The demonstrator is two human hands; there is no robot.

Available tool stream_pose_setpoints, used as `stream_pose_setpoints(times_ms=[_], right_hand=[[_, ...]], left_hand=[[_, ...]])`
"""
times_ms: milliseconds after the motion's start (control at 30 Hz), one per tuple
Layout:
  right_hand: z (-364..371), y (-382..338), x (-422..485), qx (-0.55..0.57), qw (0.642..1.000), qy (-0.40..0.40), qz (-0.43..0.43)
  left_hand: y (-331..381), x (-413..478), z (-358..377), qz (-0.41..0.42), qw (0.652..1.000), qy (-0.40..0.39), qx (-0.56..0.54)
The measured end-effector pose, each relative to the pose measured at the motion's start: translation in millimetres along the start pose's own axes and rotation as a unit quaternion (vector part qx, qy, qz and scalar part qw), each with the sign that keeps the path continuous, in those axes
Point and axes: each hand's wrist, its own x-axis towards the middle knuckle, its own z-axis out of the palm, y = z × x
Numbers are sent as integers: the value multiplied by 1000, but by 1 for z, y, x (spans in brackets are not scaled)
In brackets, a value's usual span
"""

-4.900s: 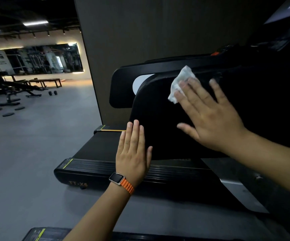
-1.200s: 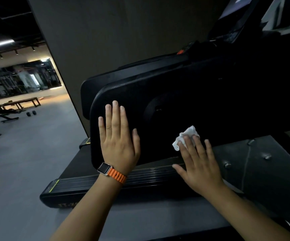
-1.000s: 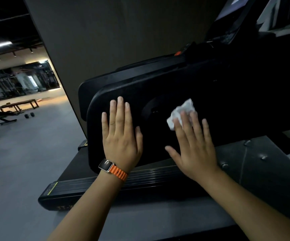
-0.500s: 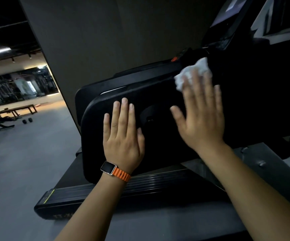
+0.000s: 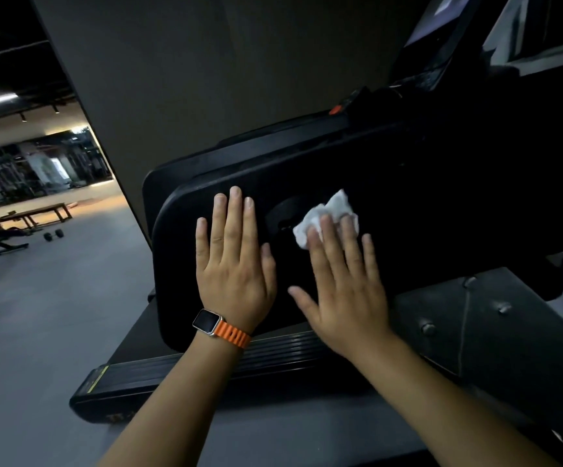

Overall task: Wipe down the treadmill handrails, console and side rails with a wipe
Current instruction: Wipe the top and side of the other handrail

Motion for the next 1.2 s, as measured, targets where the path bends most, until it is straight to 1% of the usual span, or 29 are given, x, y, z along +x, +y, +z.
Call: stream_pose_setpoints(times_ms=[33,67,133,167,200,267,300,333,367,400,433,467,500,567,600,633,667,700,767,800,833,900,933,1000,1100,1200], right_hand=[[2,10,-7,-20,1000,-5,-11],[0,22,-11,-30,1000,-2,6],[-2,30,-15,-10,996,15,86],[-1,24,-17,8,994,19,110],[3,12,-21,22,995,15,101],[15,-6,-36,23,999,-8,23],[20,-1,-44,3,1000,-11,-12],[21,11,-48,-18,1000,-8,-22],[20,25,-49,-26,1000,0,-2],[17,33,-49,-18,999,10,39],[15,34,-49,-1,996,23,81],[14,28,-49,18,994,30,103],[17,16,-50,33,995,25,95],[26,-3,-60,40,999,-7,24],[29,-1,-65,25,999,-15,-12],[30,10,-68,4,1000,-12,-28],[28,24,-69,-10,1000,-7,-16],[24,34,-70,-12,1000,-1,16],[14,38,-71,14,996,10,85],[11,30,-70,36,995,12,95],[12,19,-71,54,995,7,84],[20,0,-76,61,998,-19,28],[24,-2,-80,49,998,-31,2],[29,13,-85,5,999,-28,-28],[25,47,-94,-18,1000,-23,-11],[15,58,-86,-3,1000,-21,-6]], left_hand=[[0,0,0,0,1000,-1,0],[0,-1,0,0,1000,-3,1],[1,-1,0,-1,1000,-3,2],[2,-1,1,-1,1000,-3,3],[2,-1,1,-3,1000,-1,4],[2,0,1,-4,1000,5,3],[2,0,1,-4,1000,8,3],[2,0,0,-4,1000,8,4],[3,0,-1,-5,1000,6,3],[3,0,-1,-5,1000,4,2],[4,1,-1,-4,1000,3,2],[5,1,-1,-4,1000,2,2],[5,2,-1,-5,1000,1,3],[6,2,-1,-11,1000,1,2],[6,2,-1,-14,1000,1,0],[6,2,-2,-17,1000,-1,-3],[7,2,-3,-17,1000,-2,-7],[7,1,-3,-18,1000,-4,-9],[9,2,-3,-21,1000,-4,-10],[11,2,-2,-25,1000,-4,-10],[13,2,-2,-32,999,-4,-11],[18,4,-2,-43,999,-4,-19],[20,4,-2,-46,999,-5,-22],[21,5,-2,-42,999,-12,-21],[22,6,-2,-36,999,-19,-14],[27,12,-1,-33,999,-18,-19]])
